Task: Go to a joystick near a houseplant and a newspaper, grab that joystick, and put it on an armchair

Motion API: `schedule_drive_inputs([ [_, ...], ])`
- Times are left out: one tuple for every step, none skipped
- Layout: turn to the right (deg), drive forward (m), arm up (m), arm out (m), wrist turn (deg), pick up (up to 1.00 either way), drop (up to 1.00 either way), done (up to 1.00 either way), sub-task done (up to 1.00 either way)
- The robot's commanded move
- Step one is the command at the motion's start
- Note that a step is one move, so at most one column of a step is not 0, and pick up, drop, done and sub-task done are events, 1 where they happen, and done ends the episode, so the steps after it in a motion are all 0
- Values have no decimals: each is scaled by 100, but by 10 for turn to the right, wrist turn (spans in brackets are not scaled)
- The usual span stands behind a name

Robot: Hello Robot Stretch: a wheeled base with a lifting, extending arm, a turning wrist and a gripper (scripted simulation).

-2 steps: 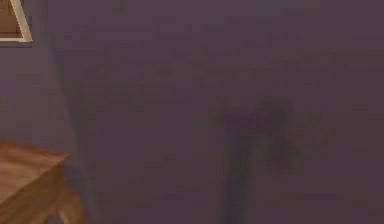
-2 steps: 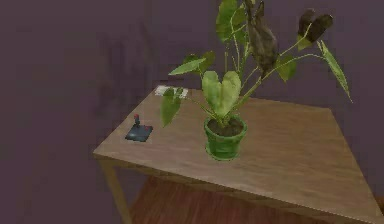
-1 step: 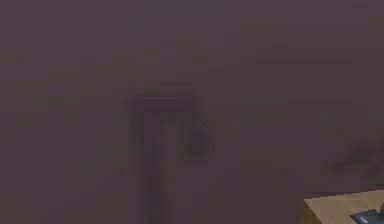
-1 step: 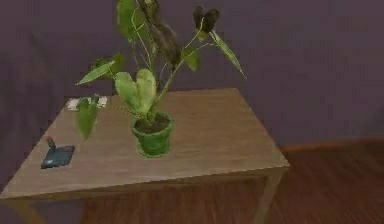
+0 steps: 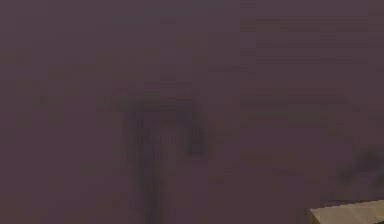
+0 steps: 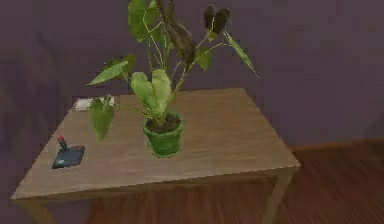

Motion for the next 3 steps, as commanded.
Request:
schedule_drive_inputs([
  [450,0,0,0,0,0,0,0,0],
  [450,0,0,0,0,0,0,0,0],
  [450,0,0,0,0,0,0,0,0],
])
